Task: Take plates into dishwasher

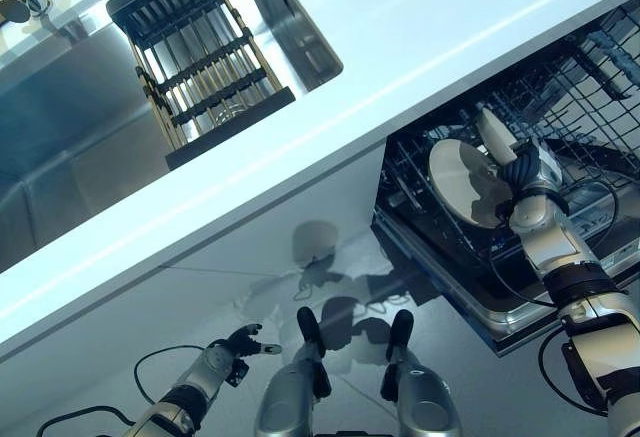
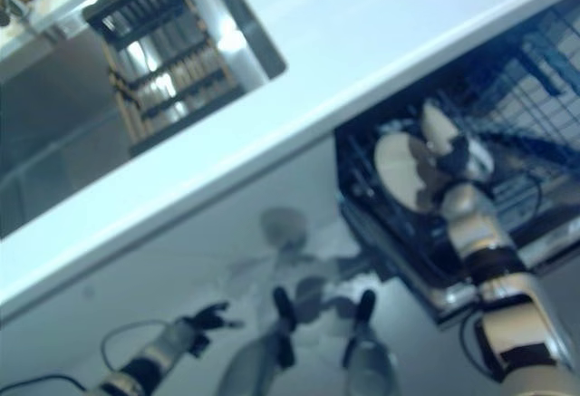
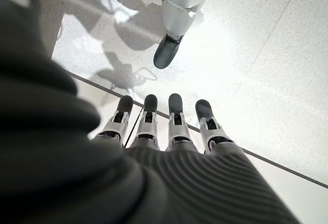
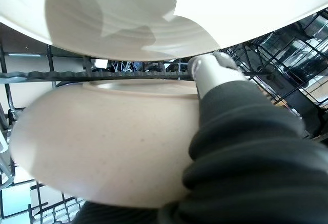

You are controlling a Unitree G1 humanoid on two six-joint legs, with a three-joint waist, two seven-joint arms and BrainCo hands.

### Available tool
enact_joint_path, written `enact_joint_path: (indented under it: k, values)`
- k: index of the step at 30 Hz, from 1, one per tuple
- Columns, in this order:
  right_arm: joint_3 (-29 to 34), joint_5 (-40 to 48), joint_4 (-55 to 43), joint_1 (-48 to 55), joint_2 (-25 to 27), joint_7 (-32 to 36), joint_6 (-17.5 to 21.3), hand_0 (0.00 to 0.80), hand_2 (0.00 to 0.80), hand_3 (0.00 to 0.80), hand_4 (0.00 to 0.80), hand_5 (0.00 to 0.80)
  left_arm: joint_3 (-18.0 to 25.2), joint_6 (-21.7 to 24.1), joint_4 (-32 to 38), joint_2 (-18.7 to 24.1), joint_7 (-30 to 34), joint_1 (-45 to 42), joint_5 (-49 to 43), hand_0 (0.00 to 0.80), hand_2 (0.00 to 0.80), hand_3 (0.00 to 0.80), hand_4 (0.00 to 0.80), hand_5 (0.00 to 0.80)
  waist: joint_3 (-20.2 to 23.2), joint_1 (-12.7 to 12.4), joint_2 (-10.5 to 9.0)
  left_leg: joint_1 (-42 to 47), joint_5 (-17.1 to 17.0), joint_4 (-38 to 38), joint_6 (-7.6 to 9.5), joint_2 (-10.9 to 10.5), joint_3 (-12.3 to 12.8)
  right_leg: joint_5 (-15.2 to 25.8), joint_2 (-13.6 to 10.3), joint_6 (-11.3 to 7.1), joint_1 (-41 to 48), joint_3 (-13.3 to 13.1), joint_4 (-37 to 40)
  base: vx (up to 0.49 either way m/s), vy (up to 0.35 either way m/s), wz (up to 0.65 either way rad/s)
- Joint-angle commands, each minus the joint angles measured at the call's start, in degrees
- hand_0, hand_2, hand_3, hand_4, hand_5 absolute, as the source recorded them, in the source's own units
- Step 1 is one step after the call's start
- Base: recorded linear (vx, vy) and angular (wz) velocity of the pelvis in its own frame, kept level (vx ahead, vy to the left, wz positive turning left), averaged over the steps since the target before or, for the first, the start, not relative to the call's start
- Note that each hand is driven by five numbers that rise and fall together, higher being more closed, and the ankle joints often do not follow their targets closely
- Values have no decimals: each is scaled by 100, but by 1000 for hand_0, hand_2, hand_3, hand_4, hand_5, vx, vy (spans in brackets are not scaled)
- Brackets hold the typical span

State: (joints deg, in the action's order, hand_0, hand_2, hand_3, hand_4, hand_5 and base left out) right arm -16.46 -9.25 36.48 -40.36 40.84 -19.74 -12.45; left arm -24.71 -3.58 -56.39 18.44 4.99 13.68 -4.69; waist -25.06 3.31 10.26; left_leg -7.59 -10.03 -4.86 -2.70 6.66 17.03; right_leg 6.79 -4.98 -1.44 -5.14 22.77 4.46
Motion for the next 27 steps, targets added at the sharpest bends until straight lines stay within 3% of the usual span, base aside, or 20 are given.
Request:
enact_joint_path:
  k: [1,9,11,17,20,24,27]
  values:
    - [-310,268,263,-267,-361,33,243,800,800,800,800,800,-155,-44,-66,173,-27,155,222,0,0,0,0,0,-7,-188,-384,20,819,-14,53,-391,66,-1023,-13,-85,-249,-62,-556,0,0,0]
    - [-335,224,244,-296,-429,5,239,800,800,800,800,800,-103,-78,-62,187,-28,117,222,0,0,0,0,0,22,-229,-446,63,826,-14,38,-365,153,-977,-9,-110,-183,21,-471,0,0,0]
    - [-332,230,231,-295,-431,-2,230,728,728,728,728,728,-108,-78,-58,181,-37,107,219,0,0,0,0,0,24,-229,-454,75,826,-14,40,-363,156,-983,-8,-106,-173,20,-479,0,0,0]
    - [-305,256,256,-252,-414,-25,281,668,668,668,668,668,-110,-78,-70,177,-30,119,221,0,0,0,0,0,35,-224,-458,96,836,-14,46,-361,152,-994,-8,-97,-152,7,-485,0,0,0]
    - [-285,255,267,-249,-418,-42,280,540,540,540,540,540,-109,-86,-82,176,-34,124,211,0,0,0,0,0,33,-223,-456,100,839,-14,48,-364,149,-987,-9,-103,-145,6,-477,0,0,0]
    - [-273,246,240,-240,-402,-42,265,480,480,480,480,480,-103,-84,-100,167,-49,99,214,0,0,0,0,0,41,-216,-453,103,837,-14,48,-371,146,-985,-5,-101,-146,-6,-473,0,0,0]
    - [-262,235,244,-235,-395,-44,281,486,486,486,486,486,-99,-53,-115,177,-45,82,216,0,0,0,0,0,39,-220,-449,104,838,-14,49,-372,141,-988,-7,-101,-144,-3,-476,0,0,0]
